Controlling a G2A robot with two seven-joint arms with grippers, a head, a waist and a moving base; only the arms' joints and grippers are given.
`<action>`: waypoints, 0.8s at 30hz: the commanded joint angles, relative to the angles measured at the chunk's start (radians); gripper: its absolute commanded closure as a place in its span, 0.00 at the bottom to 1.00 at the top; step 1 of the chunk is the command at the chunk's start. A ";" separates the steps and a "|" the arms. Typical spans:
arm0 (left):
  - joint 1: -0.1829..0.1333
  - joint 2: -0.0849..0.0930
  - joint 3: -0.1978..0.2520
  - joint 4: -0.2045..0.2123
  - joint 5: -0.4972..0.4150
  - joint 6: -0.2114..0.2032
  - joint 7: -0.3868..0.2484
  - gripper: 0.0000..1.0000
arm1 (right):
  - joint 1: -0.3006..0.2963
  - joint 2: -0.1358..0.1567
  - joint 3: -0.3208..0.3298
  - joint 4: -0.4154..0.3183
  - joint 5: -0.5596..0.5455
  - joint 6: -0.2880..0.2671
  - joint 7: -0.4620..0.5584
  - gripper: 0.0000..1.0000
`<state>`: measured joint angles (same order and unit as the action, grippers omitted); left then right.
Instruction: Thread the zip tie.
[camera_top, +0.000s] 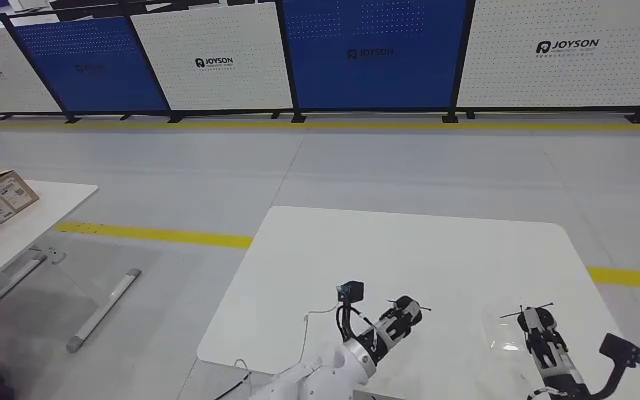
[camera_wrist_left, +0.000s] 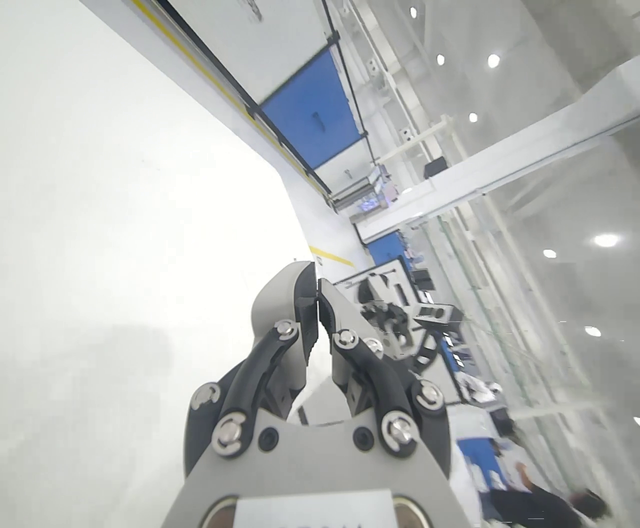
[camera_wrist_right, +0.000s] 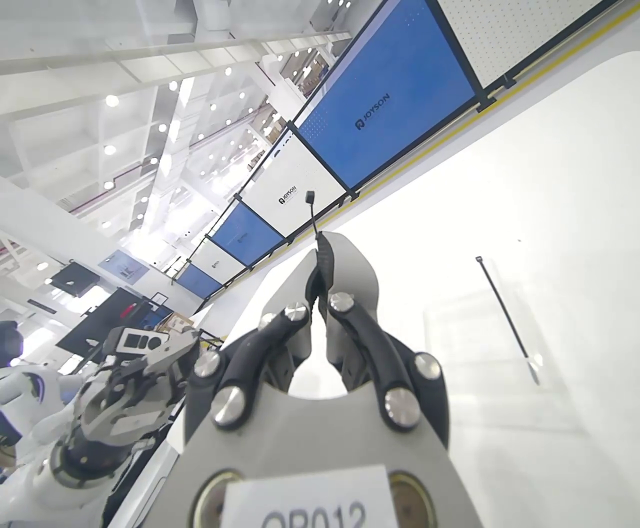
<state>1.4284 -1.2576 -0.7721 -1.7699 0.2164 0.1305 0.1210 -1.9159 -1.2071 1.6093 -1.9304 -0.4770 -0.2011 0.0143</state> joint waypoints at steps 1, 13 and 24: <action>-0.009 -0.010 0.021 0.012 -0.016 0.014 0.024 1.00 | 0.000 0.000 0.000 0.000 0.000 0.000 0.000 1.00; -0.009 -0.010 0.021 0.012 -0.016 0.014 0.024 1.00 | -0.020 -0.001 -0.017 -0.028 -0.009 -0.037 0.014 1.00; -0.009 -0.010 0.021 0.012 -0.016 0.014 0.024 1.00 | -0.019 -0.010 -0.117 -0.009 -0.031 -0.053 0.016 1.00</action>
<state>1.4192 -1.2674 -0.7510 -1.7574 0.2003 0.1444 0.1453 -1.9359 -1.2171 1.4916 -1.9388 -0.5094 -0.2561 0.0311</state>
